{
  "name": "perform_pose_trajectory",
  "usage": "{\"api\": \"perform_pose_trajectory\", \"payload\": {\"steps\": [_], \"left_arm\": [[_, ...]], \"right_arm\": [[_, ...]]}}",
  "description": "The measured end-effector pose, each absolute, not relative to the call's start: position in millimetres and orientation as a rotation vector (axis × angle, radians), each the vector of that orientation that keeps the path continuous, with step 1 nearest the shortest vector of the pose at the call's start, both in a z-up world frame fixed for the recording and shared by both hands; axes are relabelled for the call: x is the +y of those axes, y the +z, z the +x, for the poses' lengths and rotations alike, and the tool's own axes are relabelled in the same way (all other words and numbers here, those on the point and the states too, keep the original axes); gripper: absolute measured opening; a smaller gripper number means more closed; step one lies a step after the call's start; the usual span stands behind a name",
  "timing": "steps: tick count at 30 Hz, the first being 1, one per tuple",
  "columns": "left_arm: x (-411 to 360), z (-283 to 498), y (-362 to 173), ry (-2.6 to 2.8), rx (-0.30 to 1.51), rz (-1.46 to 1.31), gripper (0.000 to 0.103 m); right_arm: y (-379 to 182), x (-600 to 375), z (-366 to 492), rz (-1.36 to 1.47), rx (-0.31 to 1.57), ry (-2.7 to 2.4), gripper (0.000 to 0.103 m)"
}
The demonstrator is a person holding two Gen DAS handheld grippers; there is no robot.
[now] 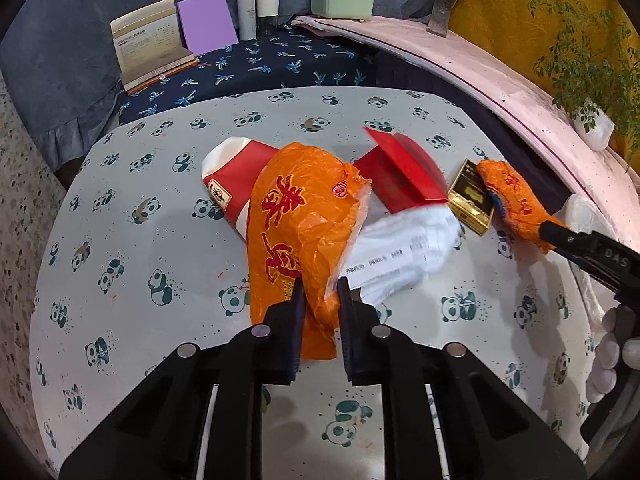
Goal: Collect trash
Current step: 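Grasp an orange plastic bag with the left tool while the right tool grasps another orange bag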
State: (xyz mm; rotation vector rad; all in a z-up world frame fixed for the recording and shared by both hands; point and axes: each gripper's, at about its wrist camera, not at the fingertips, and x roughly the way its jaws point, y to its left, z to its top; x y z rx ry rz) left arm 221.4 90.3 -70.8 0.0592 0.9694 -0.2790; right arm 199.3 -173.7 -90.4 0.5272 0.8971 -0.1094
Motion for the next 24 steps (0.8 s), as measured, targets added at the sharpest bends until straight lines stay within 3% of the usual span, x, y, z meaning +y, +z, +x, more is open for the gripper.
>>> {"api": "perform_pose_trajectory", "payload": {"steps": [2,5,18,24], "left_arm": [[89,220,-67,-0.282,0.973,0.052,0.011],[88,218,-61,-0.281,0.964,0.045,0.011],[87,208,-56,-0.299,0.978,0.02,0.011],[88,205,-61,-0.295,1.0,-0.004,0.023]], "right_arm": [[-91,-175,202,0.539,0.902,-0.095,0.015],[-89,-177,202,0.549,0.895,-0.086,0.005],[-49,-163,181,0.487,0.799,-0.034,0.003],[-31,-155,172,0.481,0.761,-0.003,0.003]]}}
